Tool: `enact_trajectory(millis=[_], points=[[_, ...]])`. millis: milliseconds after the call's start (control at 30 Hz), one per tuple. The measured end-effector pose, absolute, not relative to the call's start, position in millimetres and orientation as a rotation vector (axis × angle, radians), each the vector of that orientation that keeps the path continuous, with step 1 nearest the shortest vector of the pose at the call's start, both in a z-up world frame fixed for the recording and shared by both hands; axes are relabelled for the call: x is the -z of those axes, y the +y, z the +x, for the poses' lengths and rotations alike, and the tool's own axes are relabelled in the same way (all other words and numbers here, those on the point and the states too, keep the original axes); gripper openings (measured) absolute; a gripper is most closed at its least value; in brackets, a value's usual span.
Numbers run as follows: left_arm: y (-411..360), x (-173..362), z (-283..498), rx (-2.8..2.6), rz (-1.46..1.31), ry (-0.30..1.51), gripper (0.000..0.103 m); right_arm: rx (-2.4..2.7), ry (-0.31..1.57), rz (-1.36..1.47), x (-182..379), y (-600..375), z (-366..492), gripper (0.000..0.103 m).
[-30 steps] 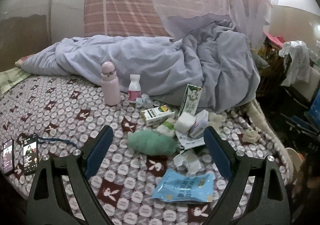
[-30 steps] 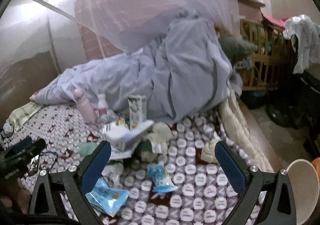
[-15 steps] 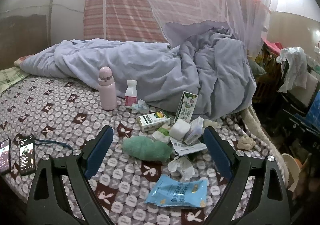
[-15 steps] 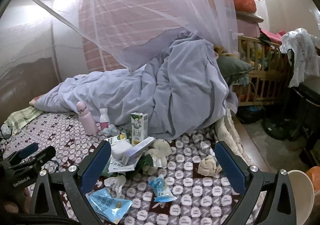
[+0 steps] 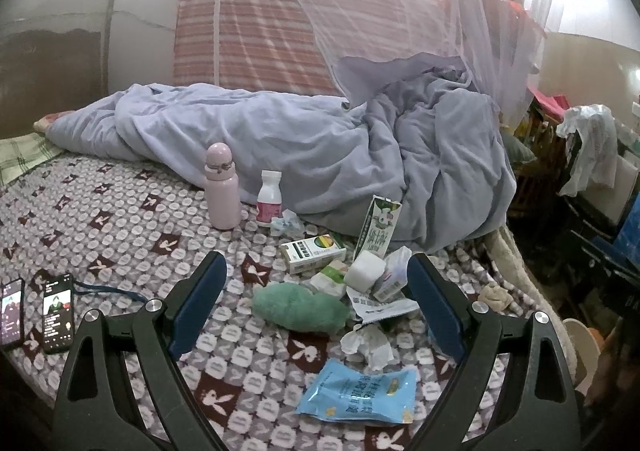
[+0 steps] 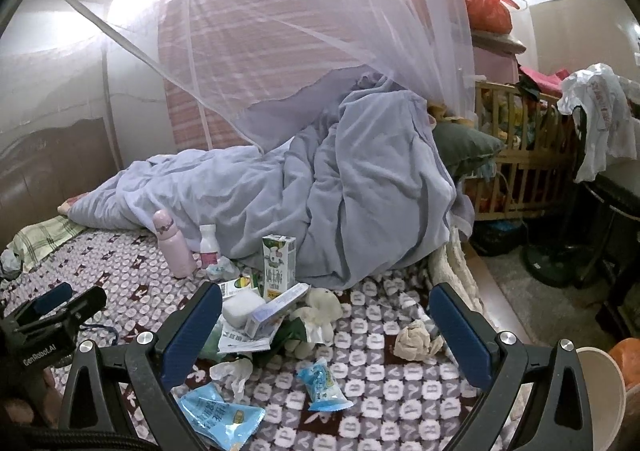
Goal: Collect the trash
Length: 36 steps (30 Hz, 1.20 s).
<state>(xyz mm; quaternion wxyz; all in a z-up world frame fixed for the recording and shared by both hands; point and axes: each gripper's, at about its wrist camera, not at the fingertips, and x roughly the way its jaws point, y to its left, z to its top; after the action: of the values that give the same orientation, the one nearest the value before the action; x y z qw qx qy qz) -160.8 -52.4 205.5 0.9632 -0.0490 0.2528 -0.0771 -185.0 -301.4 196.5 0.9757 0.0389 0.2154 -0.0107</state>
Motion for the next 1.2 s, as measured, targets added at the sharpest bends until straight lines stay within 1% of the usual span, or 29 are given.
enact_trajectory(millis=[667, 1200], points=[[-55.0, -210.7, -158.6, 0.157, -0.100, 0.510, 0.092, 0.024, 0.442, 0.077, -196.9, -302.3, -186.2, 0.103], [-57.8, -203.9, -160.7, 0.156, -0.105, 0.525, 0.092, 0.019, 0.454, 0.101, -194.3, -308.6, -186.3, 0.103]])
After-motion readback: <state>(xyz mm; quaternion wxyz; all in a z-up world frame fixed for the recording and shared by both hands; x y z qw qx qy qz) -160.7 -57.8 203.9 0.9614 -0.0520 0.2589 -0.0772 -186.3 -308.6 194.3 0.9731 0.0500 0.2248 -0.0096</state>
